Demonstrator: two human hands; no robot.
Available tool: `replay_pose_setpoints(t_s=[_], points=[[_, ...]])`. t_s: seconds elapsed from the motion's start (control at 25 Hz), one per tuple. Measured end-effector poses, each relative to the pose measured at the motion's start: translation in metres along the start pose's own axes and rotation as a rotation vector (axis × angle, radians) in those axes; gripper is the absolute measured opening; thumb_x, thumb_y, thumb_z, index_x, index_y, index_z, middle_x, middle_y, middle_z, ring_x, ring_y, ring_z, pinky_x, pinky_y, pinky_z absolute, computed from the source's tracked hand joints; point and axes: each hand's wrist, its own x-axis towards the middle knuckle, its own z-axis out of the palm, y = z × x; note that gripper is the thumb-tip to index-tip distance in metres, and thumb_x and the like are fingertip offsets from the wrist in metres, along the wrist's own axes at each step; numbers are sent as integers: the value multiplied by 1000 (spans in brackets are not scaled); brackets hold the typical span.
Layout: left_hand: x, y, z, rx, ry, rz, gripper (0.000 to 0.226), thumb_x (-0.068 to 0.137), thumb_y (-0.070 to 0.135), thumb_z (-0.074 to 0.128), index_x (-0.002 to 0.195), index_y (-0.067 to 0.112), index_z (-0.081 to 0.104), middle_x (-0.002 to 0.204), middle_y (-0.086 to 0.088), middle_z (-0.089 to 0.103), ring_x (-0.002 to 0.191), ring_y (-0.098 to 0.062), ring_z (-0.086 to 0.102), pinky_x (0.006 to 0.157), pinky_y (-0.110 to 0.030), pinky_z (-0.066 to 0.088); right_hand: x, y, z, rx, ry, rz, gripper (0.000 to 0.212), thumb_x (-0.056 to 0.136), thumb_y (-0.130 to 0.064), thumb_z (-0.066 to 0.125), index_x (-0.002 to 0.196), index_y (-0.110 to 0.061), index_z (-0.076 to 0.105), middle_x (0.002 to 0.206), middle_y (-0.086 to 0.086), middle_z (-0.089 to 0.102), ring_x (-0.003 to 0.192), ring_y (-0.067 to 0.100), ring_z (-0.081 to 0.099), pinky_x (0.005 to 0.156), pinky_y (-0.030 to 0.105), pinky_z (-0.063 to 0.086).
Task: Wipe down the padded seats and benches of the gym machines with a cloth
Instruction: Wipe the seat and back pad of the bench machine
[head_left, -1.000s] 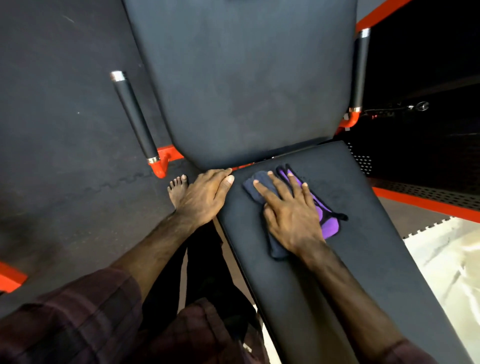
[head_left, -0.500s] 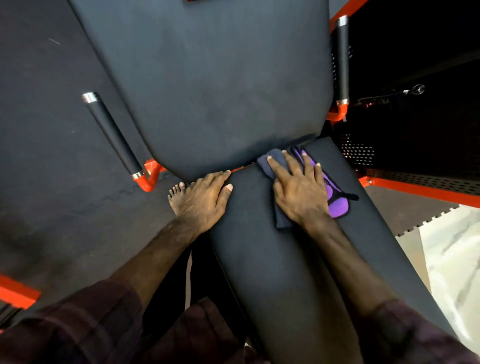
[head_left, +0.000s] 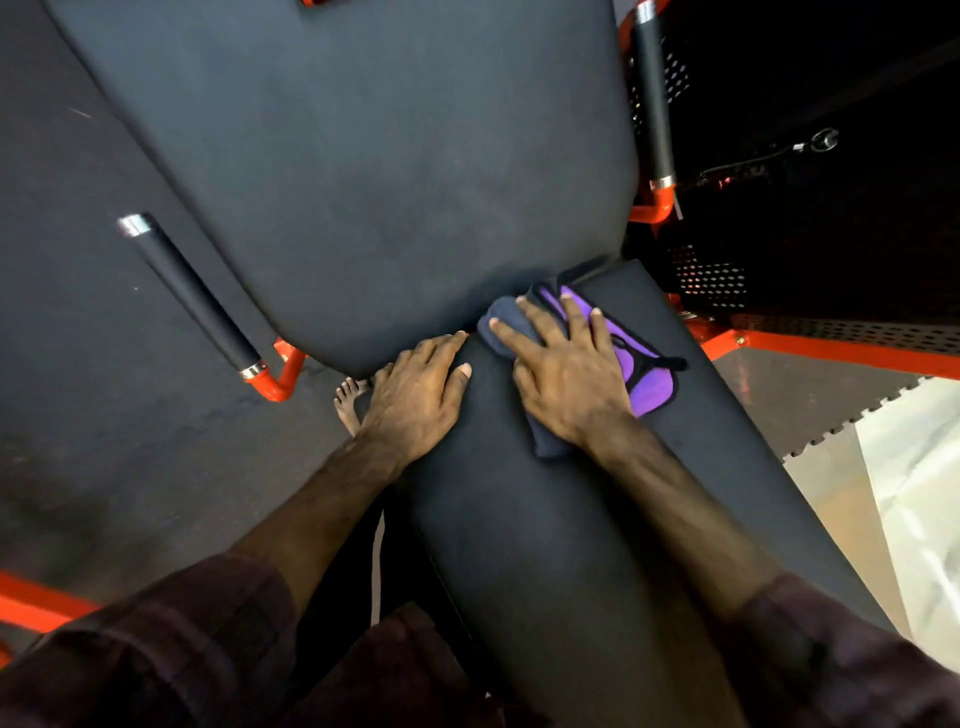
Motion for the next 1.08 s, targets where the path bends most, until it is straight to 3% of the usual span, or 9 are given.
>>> replay_pose_setpoints(t_s=[0.12, 0.24, 0.32, 0.44, 0.52, 0.68, 0.84, 0.96, 1.08], points=[[5, 7, 0, 14, -6, 13, 56, 109, 50, 34, 161, 28, 39, 162, 4, 44, 142, -27, 46, 115, -52, 36, -47, 38, -2, 6, -10, -110, 64, 95, -46, 31, 160, -47, 34, 170, -7, 32, 154, 40, 29, 125, 64, 22], [10, 19, 3, 17, -4, 28, 55, 110, 49, 38, 161, 29, 38, 162, 6, 42, 143, -25, 44, 115, -52, 35, -15, 61, -9, -13, 22, 192, 62, 99, -45, 35, 161, -47, 31, 172, -3, 29, 155, 44, 25, 123, 67, 21], [15, 24, 6, 26, 9, 32, 56, 110, 51, 36, 161, 29, 38, 161, 6, 43, 142, -25, 45, 114, -53, 37, 15, 49, -7, 7, 5, 250, 60, 102, -44, 39, 161, -47, 29, 173, -3, 23, 156, 47, 19, 124, 68, 17], [21, 33, 6, 29, -4, 36, 61, 106, 54, 31, 160, 28, 39, 161, 4, 43, 141, -28, 46, 112, -54, 39, -7, 44, -6, 4, 8, 16, 63, 98, -47, 30, 161, -48, 32, 172, -6, 27, 155, 45, 24, 124, 67, 17], [24, 39, 5, 41, -6, 59, 58, 109, 52, 35, 161, 28, 38, 162, 3, 42, 143, -28, 44, 113, -54, 38, -44, 59, -6, 34, 16, -35, 64, 96, -47, 28, 159, -48, 35, 170, -7, 31, 154, 42, 28, 125, 64, 20], [32, 55, 5, 69, -17, 93, 58, 109, 51, 38, 163, 30, 34, 166, 3, 36, 145, -27, 40, 115, -54, 37, -14, 80, -12, 37, 35, 284, 64, 96, -47, 30, 160, -49, 32, 172, -4, 27, 151, 49, 29, 119, 65, 29], [36, 64, 7, 90, -41, 112, 59, 110, 50, 37, 165, 29, 29, 170, 2, 29, 149, -29, 36, 117, -55, 35, 28, 80, -11, 59, -18, 235, 58, 102, -47, 37, 159, -50, 30, 174, -8, 20, 147, 49, 33, 115, 62, 35], [33, 74, 3, 105, -78, 142, 61, 110, 51, 38, 166, 30, 27, 173, 1, 23, 153, -31, 31, 121, -59, 32, -10, 109, -21, 209, -46, 324, 57, 104, -50, 34, 160, -53, 23, 172, -5, 21, 129, 47, 54, 102, 56, 49], [34, 92, 0, 133, -120, 186, 63, 109, 54, 38, 167, 32, 24, 176, 2, 15, 160, -30, 19, 126, -61, 24, -63, 129, -32, 352, -108, 464, 57, 108, -50, 35, 162, -53, 17, 162, 6, 33, 126, 46, 57, 98, 57, 49]])
